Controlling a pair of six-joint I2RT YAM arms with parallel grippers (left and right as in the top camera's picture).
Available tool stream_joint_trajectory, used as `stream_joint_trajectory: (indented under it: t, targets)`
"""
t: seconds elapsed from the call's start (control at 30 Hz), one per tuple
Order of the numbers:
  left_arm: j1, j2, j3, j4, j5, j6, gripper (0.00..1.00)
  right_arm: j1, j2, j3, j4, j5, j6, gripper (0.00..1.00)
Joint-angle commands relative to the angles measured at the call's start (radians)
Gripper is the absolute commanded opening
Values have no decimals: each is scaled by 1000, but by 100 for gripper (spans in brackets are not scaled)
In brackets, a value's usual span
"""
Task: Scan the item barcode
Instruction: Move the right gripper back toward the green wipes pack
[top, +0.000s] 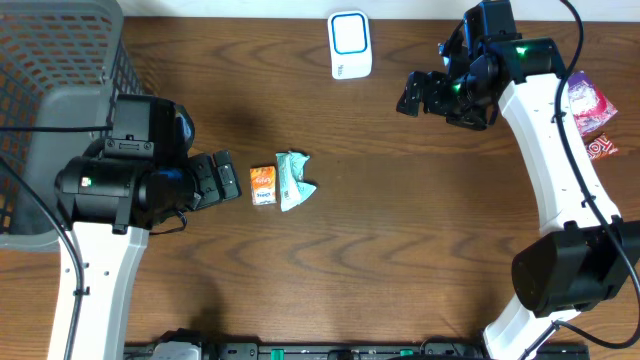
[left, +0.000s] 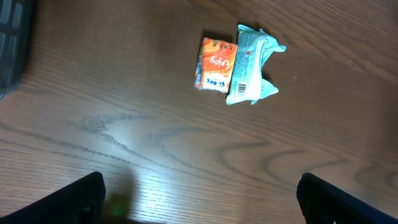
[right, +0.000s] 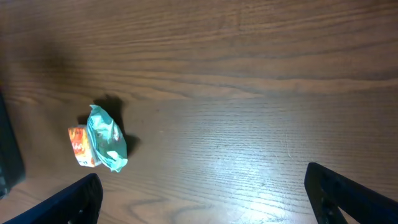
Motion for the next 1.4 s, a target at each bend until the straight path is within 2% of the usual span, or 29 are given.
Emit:
stream_joint_trajectory:
  t: [0.0, 0.33, 0.5, 1.03, 1.17, 1.37]
  targets:
    - [4, 0, 0, -3, 2, 20, 98, 3, 9, -6, -5, 8, -4, 99]
    - [4, 0, 0, -3, 2, 20, 98, 18, 12, -11, 10, 7, -3, 99]
    - [4, 0, 0, -3, 2, 20, 98, 68, 23, -61, 69, -3, 10, 99]
    - [4, 0, 0, -3, 2, 20, 98, 205, 24, -361, 404, -36, 120, 99]
    - [4, 0, 0, -3, 2, 20, 98, 266, 25, -416, 502, -126, 121, 99]
    - [4, 0, 0, -3, 2, 20, 98, 365, 25, -499, 675, -123, 155, 97]
